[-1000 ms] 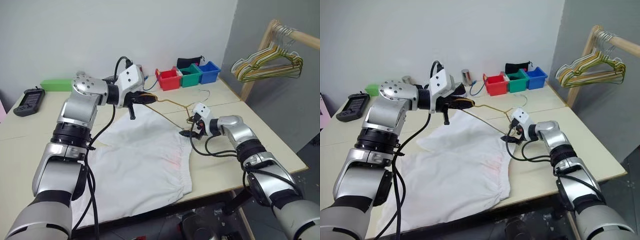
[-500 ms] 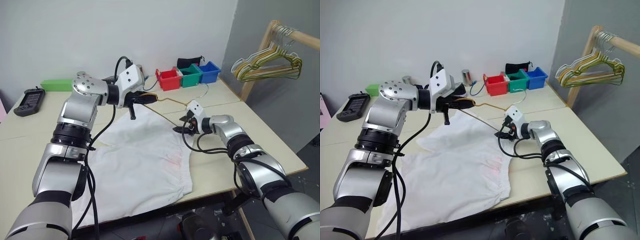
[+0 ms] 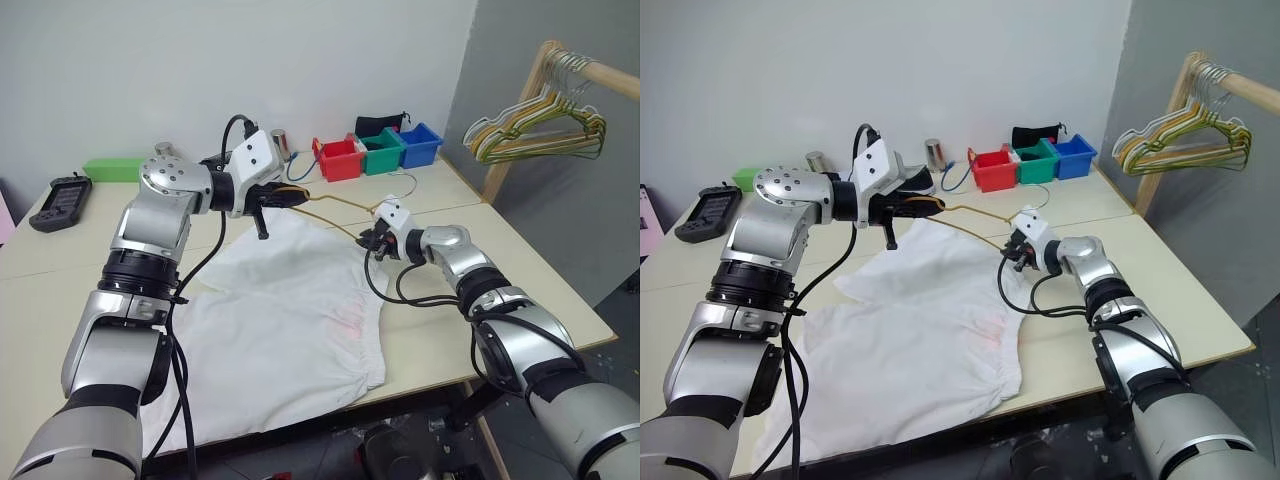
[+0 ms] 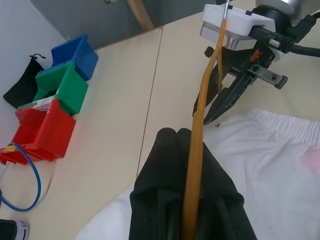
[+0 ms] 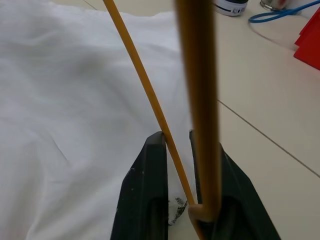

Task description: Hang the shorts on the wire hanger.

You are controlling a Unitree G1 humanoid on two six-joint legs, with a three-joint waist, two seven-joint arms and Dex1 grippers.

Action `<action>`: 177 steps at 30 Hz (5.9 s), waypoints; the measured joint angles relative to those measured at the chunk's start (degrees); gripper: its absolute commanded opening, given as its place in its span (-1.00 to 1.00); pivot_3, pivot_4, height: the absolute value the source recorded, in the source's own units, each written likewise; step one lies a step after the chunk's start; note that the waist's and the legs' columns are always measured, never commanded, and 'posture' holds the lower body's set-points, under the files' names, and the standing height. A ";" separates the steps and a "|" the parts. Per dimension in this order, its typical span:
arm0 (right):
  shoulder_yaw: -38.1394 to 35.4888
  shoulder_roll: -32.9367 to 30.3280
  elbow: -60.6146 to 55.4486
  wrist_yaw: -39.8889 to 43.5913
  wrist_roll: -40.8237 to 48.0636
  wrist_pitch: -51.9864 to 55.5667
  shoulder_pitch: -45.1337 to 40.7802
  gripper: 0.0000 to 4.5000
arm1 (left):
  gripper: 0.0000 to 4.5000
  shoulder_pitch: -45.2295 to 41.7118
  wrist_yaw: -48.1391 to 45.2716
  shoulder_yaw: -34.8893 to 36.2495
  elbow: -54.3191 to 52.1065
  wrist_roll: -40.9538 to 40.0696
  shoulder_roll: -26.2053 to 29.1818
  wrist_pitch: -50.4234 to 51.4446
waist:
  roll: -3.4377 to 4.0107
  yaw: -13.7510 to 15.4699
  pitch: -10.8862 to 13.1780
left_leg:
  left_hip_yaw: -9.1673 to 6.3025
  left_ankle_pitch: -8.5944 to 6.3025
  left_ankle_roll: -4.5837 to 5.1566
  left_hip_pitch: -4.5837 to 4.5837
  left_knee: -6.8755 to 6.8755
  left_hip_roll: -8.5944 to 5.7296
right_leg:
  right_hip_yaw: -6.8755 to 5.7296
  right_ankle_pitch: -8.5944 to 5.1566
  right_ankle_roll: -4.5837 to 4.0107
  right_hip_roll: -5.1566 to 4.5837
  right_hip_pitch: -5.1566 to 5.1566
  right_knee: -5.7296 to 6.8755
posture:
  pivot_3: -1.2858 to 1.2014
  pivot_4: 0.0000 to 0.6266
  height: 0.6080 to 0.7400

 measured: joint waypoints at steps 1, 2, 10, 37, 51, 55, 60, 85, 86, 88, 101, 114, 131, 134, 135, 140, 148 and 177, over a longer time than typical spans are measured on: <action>0.02 -0.24 -0.09 0.41 -0.08 -0.28 0.00 -0.93 | -1.00 0.00 0.01 0.00 0.00 0.00 0.00 -0.11 | 0.00 0.01 0.00 | 0.00 0.00 0.00 0.00 0.00 0.00 | 0.00 0.00 0.00 0.00 0.00 0.00 | -0.18 -1.00 1.00; 0.04 -1.00 -0.75 1.48 -0.39 -0.71 0.00 -0.93 | -1.00 0.00 0.01 0.00 0.00 0.00 0.00 -0.28 | 0.00 0.01 0.00 | 0.00 0.00 0.00 0.00 0.00 0.00 | 0.00 0.00 0.00 0.00 0.00 0.00 | -0.18 -0.99 1.00; 0.80 -5.53 -10.70 4.19 -1.96 -1.01 2.17 -0.93 | -1.00 -0.22 -0.03 0.00 -0.83 -0.16 -0.18 -2.64 | 0.00 -0.01 0.00 | 0.00 0.00 0.00 0.00 0.00 0.01 | 0.00 0.00 0.00 0.00 0.00 -0.01 | -0.19 -0.97 1.00; 4.07 -13.71 -27.65 -6.37 -9.44 -2.34 8.09 -0.94 | 0.25 -0.33 6.30 -1.53 4.56 9.46 -0.20 -22.88 | 0.00 -0.05 0.00 | 0.02 0.00 0.00 0.01 0.00 0.00 | 0.01 0.00 0.00 0.00 0.01 -0.02 | -0.19 -0.96 1.00; 7.26 -16.81 -29.83 -10.33 -16.36 -3.75 8.72 -0.94 | 0.25 -2.75 6.39 -1.10 7.06 9.13 0.62 -25.25 | 0.00 -0.05 0.00 | 0.02 0.00 0.00 -0.03 0.00 0.00 | -0.01 0.00 0.00 -0.01 -0.02 -0.03 | -0.20 -0.98 1.00; 7.57 -17.42 -29.83 -11.52 -18.26 -3.66 8.71 -0.94 | 0.25 -2.75 5.18 -0.22 6.83 8.13 1.57 -23.69 | 0.00 -0.07 0.00 | 0.01 0.00 0.00 -0.02 0.00 0.00 | -0.01 0.00 0.00 -0.01 -0.01 -0.03 | -0.20 -0.98 1.00; 8.55 -17.96 -30.04 -12.92 -20.39 -4.23 8.71 -0.94 | 0.71 -2.75 5.28 0.13 8.09 8.27 1.80 -24.89 | 0.00 -0.05 0.00 | 0.02 0.00 0.00 -0.02 0.00 0.00 | 0.00 0.00 0.00 -0.01 -0.01 -0.03 | -0.20 -0.96 1.00; 10.75 -20.02 -47.57 -15.43 -28.65 1.33 11.04 -0.94 | 0.82 0.71 14.43 -4.89 6.93 17.12 -3.24 -26.27 | 0.00 -0.23 0.00 | 0.00 0.00 0.00 -0.02 0.00 0.00 | -0.01 0.00 0.00 -0.02 -0.02 -0.02 | -0.22 -0.96 1.00; 10.75 -20.03 -47.72 -15.23 -28.66 1.45 11.05 -0.94 | 0.77 0.69 15.18 -4.91 7.12 17.77 -3.23 -26.19 | 0.00 -0.27 0.00 | 0.01 0.00 0.00 -0.02 0.00 0.00 | -0.01 0.00 0.00 -0.02 -0.01 -0.02 | -0.22 -0.96 1.00; 10.76 -20.04 -48.23 -14.81 -28.68 1.61 11.05 -0.94 | 0.55 0.68 16.61 -4.93 7.80 18.84 -3.22 -26.00 | 0.00 -0.32 0.00 | 0.01 0.00 0.00 -0.02 0.00 0.00 | -0.01 -0.01 0.00 -0.02 -0.02 -0.02 | -0.22 -0.95 1.00; 10.78 -20.05 -51.21 -13.78 -29.25 2.99 11.46 -0.94 | -0.71 0.69 17.62 -4.98 8.48 19.91 -3.69 -25.36 | 0.00 -0.33 0.01 | 0.00 0.00 0.00 -0.03 0.00 0.00 | -0.02 -0.01 0.00 -0.02 -0.02 -0.04 | -0.22 -0.95 1.00; 11.23 -20.00 -51.25 -13.47 -29.89 3.15 11.48 -0.94 | -0.99 0.68 17.81 -4.95 8.47 20.02 -3.73 -25.34 | 0.00 -0.33 0.00 | 0.00 0.00 0.00 -0.04 0.00 0.00 | -0.02 -0.01 0.01 -0.02 -0.02 -0.04 | -0.22 -0.97 1.00; 10.98 -21.99 -51.12 -8.73 -25.71 1.60 11.50 0.21 | -1.00 0.68 19.03 -5.87 8.18 22.20 -3.72 -27.92 | 0.00 -0.30 0.00 | 0.00 0.00 0.00 -0.05 0.00 0.00 | -0.03 -0.01 0.01 -0.03 -0.02 -0.04 | -0.22 -0.97 1.00; 10.56 -23.90 -49.81 -7.28 -24.00 0.19 11.50 0.52 | -1.00 0.69 19.03 -5.87 7.88 22.20 -3.72 -28.08 | 0.00 -0.31 0.00 | 0.01 0.00 0.00 -0.05 0.00 -0.01 | -0.03 -0.01 0.01 -0.04 -0.01 -0.05 | -0.22 -0.96 1.00; 10.55 -24.85 -48.91 -6.66 -23.53 -0.34 11.50 0.64 | -1.00 0.69 19.03 -5.87 7.78 22.20 -3.68 -28.26 | 0.00 -0.31 0.01 | 0.01 0.00 0.00 -0.05 0.00 -0.02 | -0.03 -0.01 0.01 -0.05 -0.01 -0.05 | -0.22 -0.96 1.00; 10.07 -27.33 -42.88 -4.79 -21.59 -3.46 11.34 0.98 | -1.00 0.68 19.05 -5.87 7.13 22.14 -3.60 -28.94 | 0.00 -0.39 0.00 | 0.02 0.00 0.00 -0.02 0.00 -0.01 | -0.03 -0.01 0.01 -0.05 0.01 -0.05 | -0.22 -0.96 1.00; 10.34 -25.40 -30.24 -7.71 -22.07 -8.80 6.71 0.98 | -1.00 0.69 18.99 -5.86 6.73 21.95 -3.85 -29.25 | 0.01 -0.60 0.01 | 0.04 0.00 0.01 0.02 -0.01 0.00 | -0.01 -0.01 0.00 -0.04 0.01 -0.02 | -0.20 -0.94 1.00; 11.97 -26.21 -25.78 -17.01 -28.52 -18.88 4.61 -0.99 | -1.00 0.71 18.75 -5.95 6.76 22.03 -3.29 -29.17 | 0.01 -0.27 0.01 | 0.04 0.00 0.01 -0.01 -0.01 -0.03 | 0.00 -0.01 0.01 -0.05 0.01 -0.05 | -0.21 -0.91 1.00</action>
